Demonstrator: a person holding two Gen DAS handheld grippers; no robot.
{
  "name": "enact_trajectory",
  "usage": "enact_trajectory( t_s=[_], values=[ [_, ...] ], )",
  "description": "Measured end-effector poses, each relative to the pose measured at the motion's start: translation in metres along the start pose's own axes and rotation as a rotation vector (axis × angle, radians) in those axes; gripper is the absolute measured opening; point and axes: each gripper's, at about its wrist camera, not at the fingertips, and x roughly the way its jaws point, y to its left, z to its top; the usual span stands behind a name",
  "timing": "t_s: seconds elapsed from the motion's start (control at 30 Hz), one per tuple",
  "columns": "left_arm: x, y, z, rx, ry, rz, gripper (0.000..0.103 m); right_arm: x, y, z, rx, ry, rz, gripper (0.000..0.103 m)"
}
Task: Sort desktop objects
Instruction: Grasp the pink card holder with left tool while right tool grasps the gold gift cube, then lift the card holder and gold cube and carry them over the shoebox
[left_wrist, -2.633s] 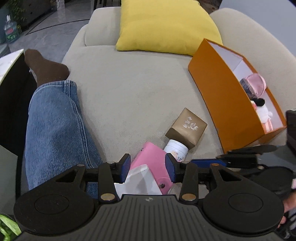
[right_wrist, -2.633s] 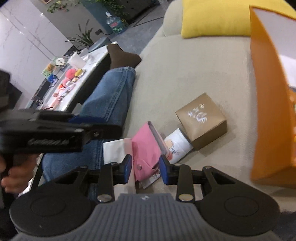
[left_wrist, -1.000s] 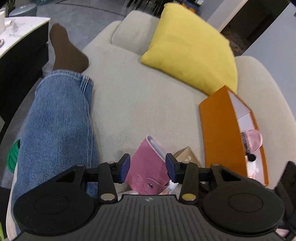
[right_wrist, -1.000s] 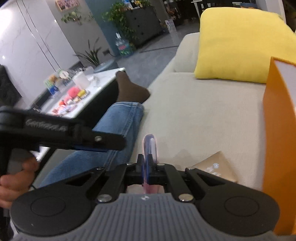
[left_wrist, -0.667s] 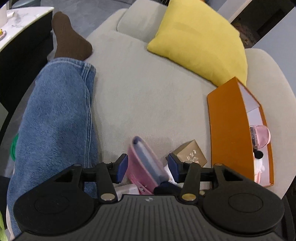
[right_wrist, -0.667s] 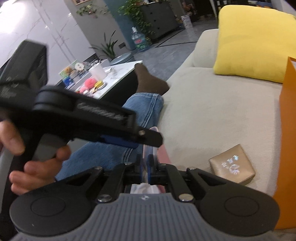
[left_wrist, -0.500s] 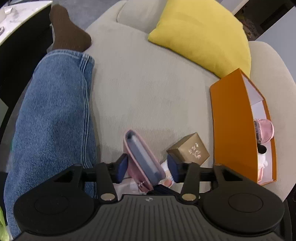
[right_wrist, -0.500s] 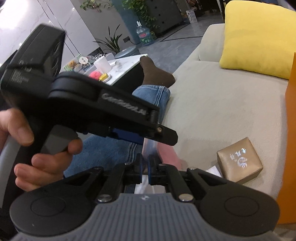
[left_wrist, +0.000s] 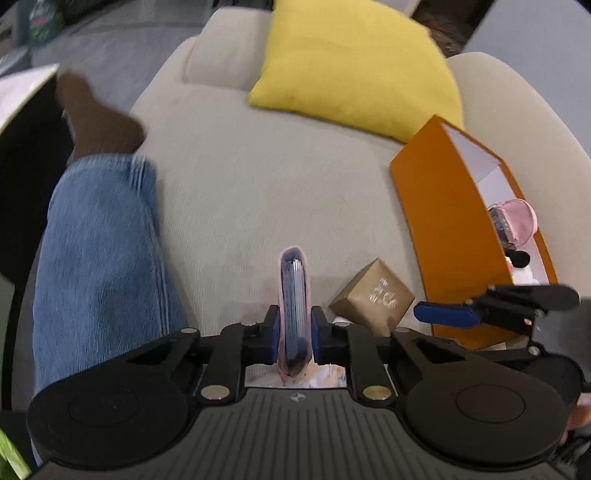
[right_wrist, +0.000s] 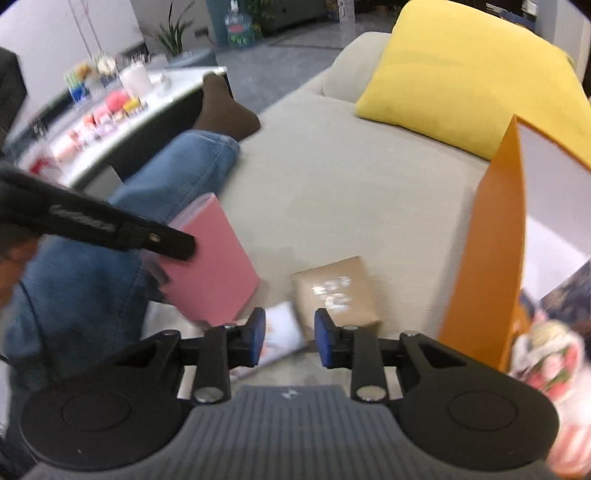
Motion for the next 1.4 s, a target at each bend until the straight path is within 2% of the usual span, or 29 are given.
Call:
enact_trajectory(
  t_s=[0.07, 0.13, 0.3, 0.47, 0.53, 0.6, 0.7, 0.8, 1.03, 1.17, 1.23, 1.3, 1.4],
  values=[
    [-0.002, -0.006, 0.001, 0.033, -0.044, 0.014, 0.018, 0.008, 0.0, 0.007, -0.037, 0.025, -0.018, 0.042],
    [-0.003, -0.009, 0.002, 0.058, -0.079, 0.036, 0.018, 0.013, 0.001, 0.009, -0.064, 0.047, -0.039, 0.042],
    [0.007, 0.002, -0.004, 0.021, -0.054, 0.03, 0.018, 0.029, 0.002, 0.009, -0.082, 0.102, -0.08, 0.046],
    [0.007, 0.014, -0.009, -0.025, -0.064, -0.002, 0.019, 0.036, -0.003, 0.015, -0.074, 0.107, -0.116, 0.053],
    [0.007, 0.017, -0.009, -0.033, -0.066, -0.009, 0.019, 0.041, -0.001, 0.018, -0.098, 0.117, -0.145, 0.055],
    [0.006, 0.018, -0.01, -0.035, -0.067, -0.014, 0.019, 0.047, 0.003, 0.019, -0.131, 0.133, -0.172, 0.061],
    [0.006, 0.02, -0.011, -0.031, -0.061, -0.017, 0.02, 0.054, 0.005, 0.021, -0.175, 0.156, -0.208, 0.063],
    [0.011, 0.022, -0.01, -0.039, -0.026, -0.014, 0.02, 0.053, -0.002, 0.029, -0.158, 0.178, -0.186, 0.063],
    [0.011, 0.025, -0.009, -0.053, -0.019, -0.016, 0.02, 0.054, -0.016, 0.044, -0.117, 0.225, -0.125, 0.062],
    [0.011, 0.025, -0.009, -0.057, -0.019, -0.016, 0.02, 0.056, -0.019, 0.045, -0.101, 0.247, -0.1, 0.068],
    [0.011, 0.025, -0.009, -0.062, -0.018, -0.016, 0.02, 0.058, -0.021, 0.044, -0.083, 0.249, -0.088, 0.068],
    [0.011, 0.024, -0.008, -0.059, -0.019, -0.014, 0.019, 0.058, -0.022, 0.043, -0.063, 0.245, -0.065, 0.062],
    [0.01, 0.022, -0.008, -0.057, -0.021, -0.01, 0.019, 0.055, -0.023, 0.04, -0.053, 0.225, -0.064, 0.061]
  ],
)
